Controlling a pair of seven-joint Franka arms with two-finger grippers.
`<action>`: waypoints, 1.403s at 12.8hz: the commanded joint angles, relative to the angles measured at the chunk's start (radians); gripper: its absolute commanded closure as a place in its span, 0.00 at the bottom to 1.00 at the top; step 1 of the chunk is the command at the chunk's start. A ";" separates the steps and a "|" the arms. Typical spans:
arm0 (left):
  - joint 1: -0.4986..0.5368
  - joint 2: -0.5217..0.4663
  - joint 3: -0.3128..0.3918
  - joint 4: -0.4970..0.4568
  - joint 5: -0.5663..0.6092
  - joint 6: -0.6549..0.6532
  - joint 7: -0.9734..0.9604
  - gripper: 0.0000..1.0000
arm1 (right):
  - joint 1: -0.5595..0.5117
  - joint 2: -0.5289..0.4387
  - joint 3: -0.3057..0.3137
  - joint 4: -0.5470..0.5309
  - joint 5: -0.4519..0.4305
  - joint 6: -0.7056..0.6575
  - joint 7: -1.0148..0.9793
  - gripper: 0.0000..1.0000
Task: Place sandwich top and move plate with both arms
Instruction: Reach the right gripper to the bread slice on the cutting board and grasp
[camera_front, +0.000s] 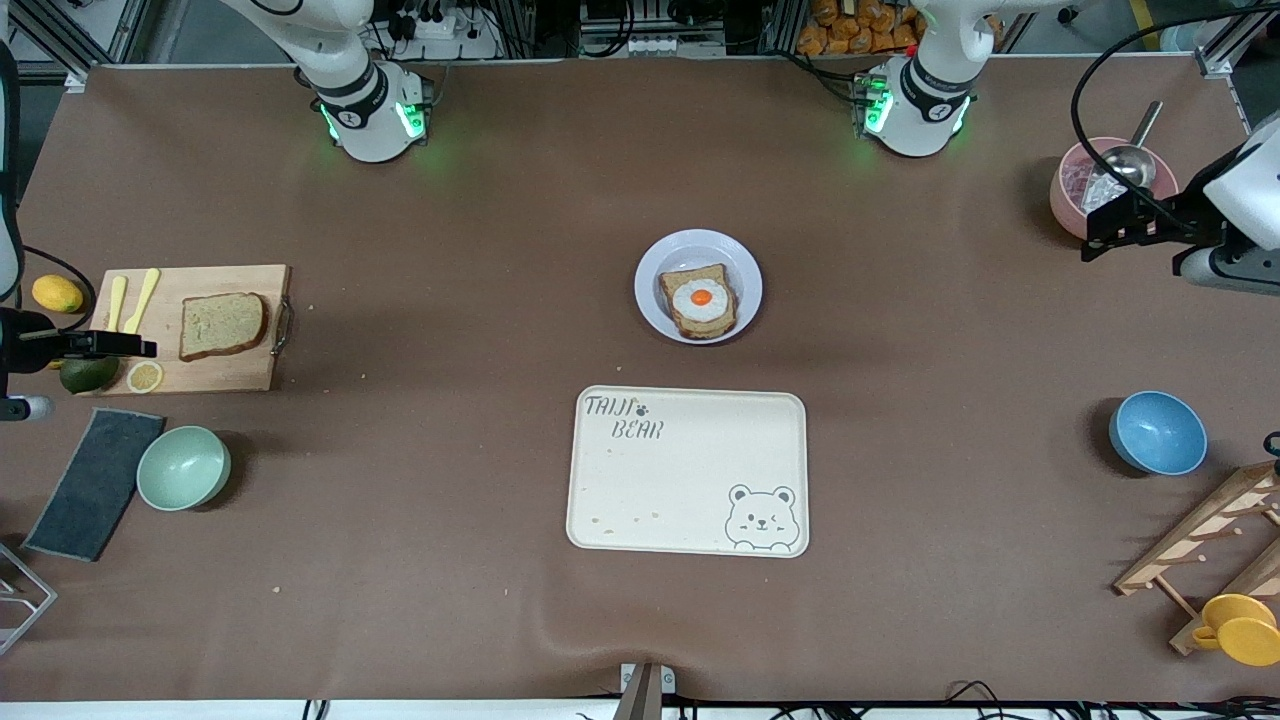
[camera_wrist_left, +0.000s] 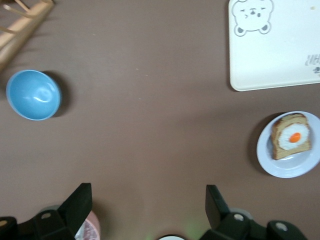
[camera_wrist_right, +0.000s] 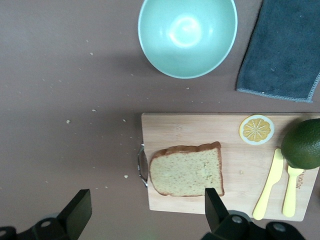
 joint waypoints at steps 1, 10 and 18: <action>0.023 -0.005 -0.003 -0.007 -0.047 -0.011 0.010 0.00 | -0.065 -0.001 0.015 -0.058 0.002 0.039 -0.116 0.00; 0.023 -0.001 -0.004 -0.064 -0.128 -0.012 0.010 0.00 | -0.171 0.152 0.017 -0.129 0.004 0.251 -0.350 0.00; 0.023 -0.001 -0.006 -0.088 -0.128 -0.012 0.010 0.00 | -0.206 0.160 0.017 -0.233 0.002 0.326 -0.497 0.13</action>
